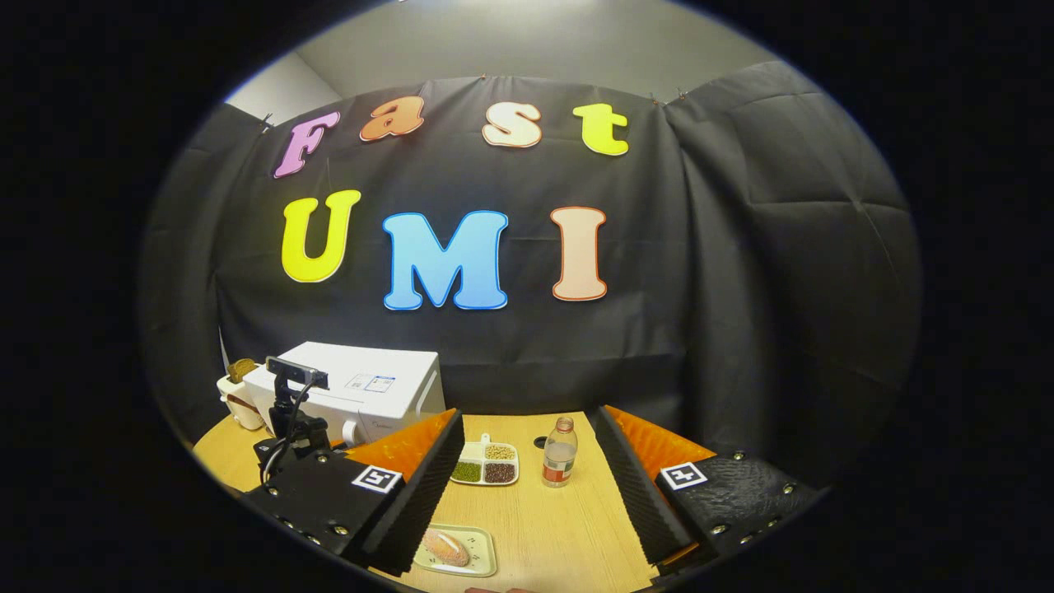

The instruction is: Open the microwave oven with the left hand, put the food in, and close the microwave oven.

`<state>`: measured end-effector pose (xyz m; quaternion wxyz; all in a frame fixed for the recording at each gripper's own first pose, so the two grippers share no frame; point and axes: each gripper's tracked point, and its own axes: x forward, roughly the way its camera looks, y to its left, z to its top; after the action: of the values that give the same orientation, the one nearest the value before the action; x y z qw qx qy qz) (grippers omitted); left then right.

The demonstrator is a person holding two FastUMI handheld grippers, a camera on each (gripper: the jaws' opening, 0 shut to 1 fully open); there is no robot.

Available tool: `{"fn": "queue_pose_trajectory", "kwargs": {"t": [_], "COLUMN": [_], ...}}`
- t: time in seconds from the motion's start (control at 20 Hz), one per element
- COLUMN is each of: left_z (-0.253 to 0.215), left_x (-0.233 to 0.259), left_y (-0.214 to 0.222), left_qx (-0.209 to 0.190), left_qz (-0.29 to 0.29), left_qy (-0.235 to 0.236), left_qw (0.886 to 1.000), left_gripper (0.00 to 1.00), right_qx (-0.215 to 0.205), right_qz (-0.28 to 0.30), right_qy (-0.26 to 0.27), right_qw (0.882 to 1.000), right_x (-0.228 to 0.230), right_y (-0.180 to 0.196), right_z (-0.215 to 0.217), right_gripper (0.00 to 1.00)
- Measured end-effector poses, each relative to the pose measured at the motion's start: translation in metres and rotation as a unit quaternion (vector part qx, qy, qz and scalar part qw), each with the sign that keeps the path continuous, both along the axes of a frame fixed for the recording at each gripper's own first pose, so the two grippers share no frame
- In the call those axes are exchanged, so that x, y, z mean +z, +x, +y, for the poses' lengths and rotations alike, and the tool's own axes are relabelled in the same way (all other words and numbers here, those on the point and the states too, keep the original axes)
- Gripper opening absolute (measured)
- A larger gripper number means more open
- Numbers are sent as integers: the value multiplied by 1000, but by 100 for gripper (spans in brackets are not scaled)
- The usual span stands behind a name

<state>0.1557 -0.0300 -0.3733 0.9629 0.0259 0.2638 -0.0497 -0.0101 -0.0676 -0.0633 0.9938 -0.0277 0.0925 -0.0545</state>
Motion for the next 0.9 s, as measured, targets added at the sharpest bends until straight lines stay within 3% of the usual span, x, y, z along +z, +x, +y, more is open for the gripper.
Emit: {"fn": "queue_pose_trajectory", "kwargs": {"t": [0.05, 0.3, 0.5, 0.9], "left_z": [0, 1, 10, 44], "left_x": [0, 2, 10, 20], "left_y": [-1, -9, -64, -147], "left_qx": [-6, -16, -52, -133], "left_qz": [1, 22, 15, 49], "left_qy": [5, 2, 4, -10], "left_qw": [1000, 1000, 999, 990], "left_gripper": [13, 7, 7, 7], "right_qx": [1, 5, 4, 57], "right_qz": [0, -2, -4, 5], "right_qy": [0, 4, 18, 40], "right_qw": [1000, 1000, 1000, 998], "right_x": [1, 2, 0, -13], "right_y": [-1, -10, -16, -12], "right_z": [1, 5, 9, 57], "right_gripper": [98, 98, 98, 98]}}
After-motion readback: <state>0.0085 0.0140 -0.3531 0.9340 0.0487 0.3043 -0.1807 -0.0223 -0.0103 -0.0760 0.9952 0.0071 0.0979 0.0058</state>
